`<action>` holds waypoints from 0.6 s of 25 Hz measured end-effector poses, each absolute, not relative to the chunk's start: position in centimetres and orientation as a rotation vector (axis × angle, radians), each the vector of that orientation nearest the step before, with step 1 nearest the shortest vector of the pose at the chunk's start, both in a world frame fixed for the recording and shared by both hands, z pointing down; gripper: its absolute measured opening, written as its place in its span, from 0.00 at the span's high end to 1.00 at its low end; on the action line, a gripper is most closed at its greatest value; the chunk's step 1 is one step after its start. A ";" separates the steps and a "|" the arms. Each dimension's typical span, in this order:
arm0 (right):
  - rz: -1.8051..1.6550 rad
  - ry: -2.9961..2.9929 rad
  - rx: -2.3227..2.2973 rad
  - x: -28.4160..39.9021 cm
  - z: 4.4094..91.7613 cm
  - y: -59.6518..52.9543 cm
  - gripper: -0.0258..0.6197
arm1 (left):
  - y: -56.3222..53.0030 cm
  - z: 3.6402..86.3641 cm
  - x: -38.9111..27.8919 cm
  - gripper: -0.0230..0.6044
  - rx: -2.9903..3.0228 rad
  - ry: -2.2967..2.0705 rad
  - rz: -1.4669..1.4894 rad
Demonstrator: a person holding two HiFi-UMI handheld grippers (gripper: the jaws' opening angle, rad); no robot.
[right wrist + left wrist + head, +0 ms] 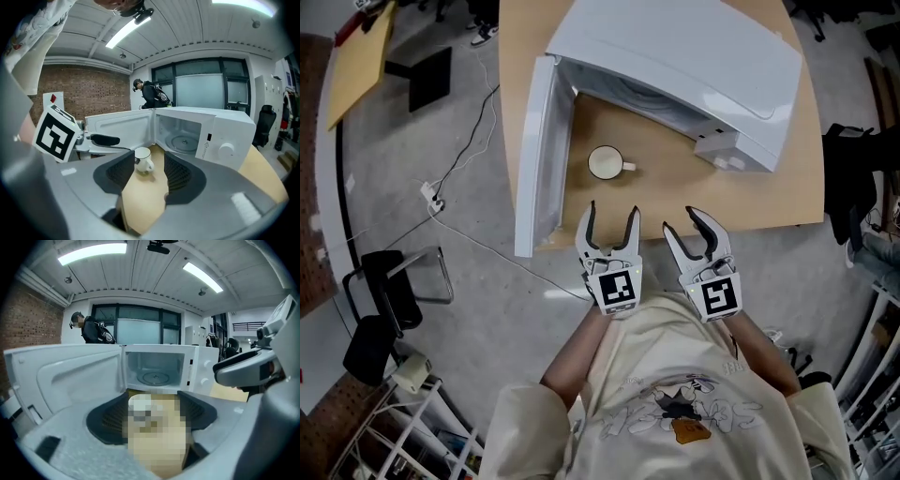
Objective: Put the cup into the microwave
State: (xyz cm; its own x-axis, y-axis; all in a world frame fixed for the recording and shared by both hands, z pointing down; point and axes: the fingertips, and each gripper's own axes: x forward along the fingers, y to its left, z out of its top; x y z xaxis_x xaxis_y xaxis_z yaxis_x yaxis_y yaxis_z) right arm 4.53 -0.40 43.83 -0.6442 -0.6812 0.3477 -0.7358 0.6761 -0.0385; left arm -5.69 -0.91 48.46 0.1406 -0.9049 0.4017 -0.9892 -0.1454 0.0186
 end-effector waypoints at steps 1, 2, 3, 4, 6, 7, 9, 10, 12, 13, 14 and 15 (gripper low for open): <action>0.255 -2.579 1.121 4.5 44.3 -0.6 0.64 | -1.3 49.6 -5.9 0.44 2.116 -1.843 0.446; 0.261 -2.569 1.118 4.6 44.7 -0.8 0.64 | -1.7 50.8 -6.0 0.42 2.092 -1.835 0.460; 0.266 -2.557 1.114 4.6 45.2 -0.9 0.64 | -2.1 51.9 -6.0 0.42 2.073 -1.822 0.474; 0.270 -2.546 1.110 4.6 45.6 -1.1 0.64 | -2.6 52.9 -6.1 0.42 2.058 -1.808 0.488; 0.279 -2.532 1.111 4.5 46.3 -1.3 0.64 | -3.4 54.7 -6.5 0.42 2.039 -1.805 0.519; 0.286 -2.529 1.117 4.4 46.5 -1.4 0.64 | -3.7 55.5 -6.8 0.42 2.029 -1.818 0.539; 0.298 -2.526 1.132 4.3 46.7 -1.7 0.64 | -4.5 57.3 -7.5 0.42 2.007 -1.857 0.578; 0.301 -2.525 1.136 4.3 46.8 -1.8 0.64 | -5.0 58.2 -7.7 0.42 2.000 -1.877 0.592; 0.306 -2.524 1.136 4.3 47.0 -1.8 0.64 | -6.0 59.6 -8.0 0.41 2.003 -1.907 0.609; 0.312 -2.519 1.133 4.4 47.2 -1.6 0.64 | -6.5 60.1 -8.1 0.40 2.007 -1.915 0.613; 0.321 -2.511 1.129 4.5 47.3 -1.5 0.64 | -6.9 60.6 -8.2 0.40 2.009 -1.922 0.613; 0.332 -2.501 1.129 4.7 47.5 -1.5 0.64 | -7.3 60.9 -8.2 0.40 2.011 -1.929 0.612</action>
